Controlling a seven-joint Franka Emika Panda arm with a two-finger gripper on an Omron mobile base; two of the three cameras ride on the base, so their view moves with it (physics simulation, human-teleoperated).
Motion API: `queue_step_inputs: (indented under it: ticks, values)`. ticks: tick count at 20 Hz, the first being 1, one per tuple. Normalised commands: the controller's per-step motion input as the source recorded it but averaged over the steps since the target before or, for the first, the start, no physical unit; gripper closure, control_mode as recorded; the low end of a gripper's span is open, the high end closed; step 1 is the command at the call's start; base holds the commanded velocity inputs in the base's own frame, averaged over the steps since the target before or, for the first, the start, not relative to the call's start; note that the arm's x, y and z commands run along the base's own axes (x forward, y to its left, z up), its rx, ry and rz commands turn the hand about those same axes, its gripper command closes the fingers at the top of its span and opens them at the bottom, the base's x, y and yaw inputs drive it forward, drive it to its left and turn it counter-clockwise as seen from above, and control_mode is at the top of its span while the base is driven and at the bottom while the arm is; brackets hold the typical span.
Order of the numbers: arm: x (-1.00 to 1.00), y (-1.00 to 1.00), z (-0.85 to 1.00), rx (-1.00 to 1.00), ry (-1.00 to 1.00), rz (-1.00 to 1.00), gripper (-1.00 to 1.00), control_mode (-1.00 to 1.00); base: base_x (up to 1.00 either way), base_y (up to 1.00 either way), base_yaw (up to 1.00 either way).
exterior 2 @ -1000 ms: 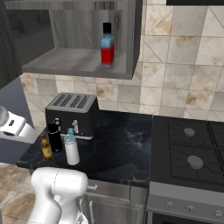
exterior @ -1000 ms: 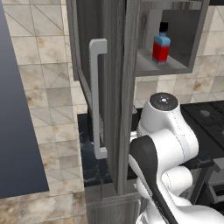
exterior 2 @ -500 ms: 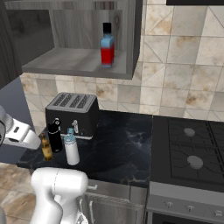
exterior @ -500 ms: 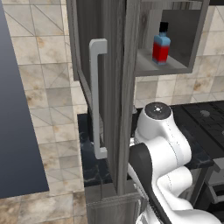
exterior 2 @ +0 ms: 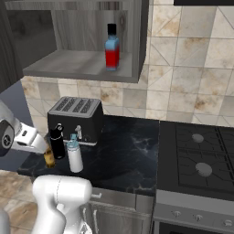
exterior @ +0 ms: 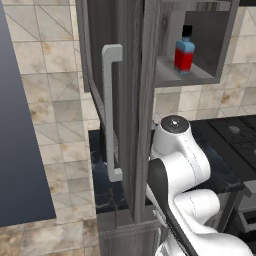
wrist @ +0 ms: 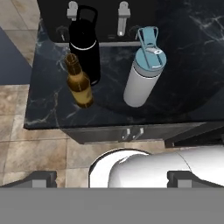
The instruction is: Sort all alcoholic drinks to one cabinet, and non-alcoholic drinks to the other.
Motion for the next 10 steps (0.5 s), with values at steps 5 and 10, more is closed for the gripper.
queue_step_inputs:
  ticks: [5,10]
  values:
    - [0.26,0.02,-0.18,0.00,0.01,0.02,-1.00,-1.00,0.00,0.00,0.00]
    - [0.26,0.07,-0.18,0.00,0.00,0.02,-1.00,-1.00,0.00,0.00,0.00]
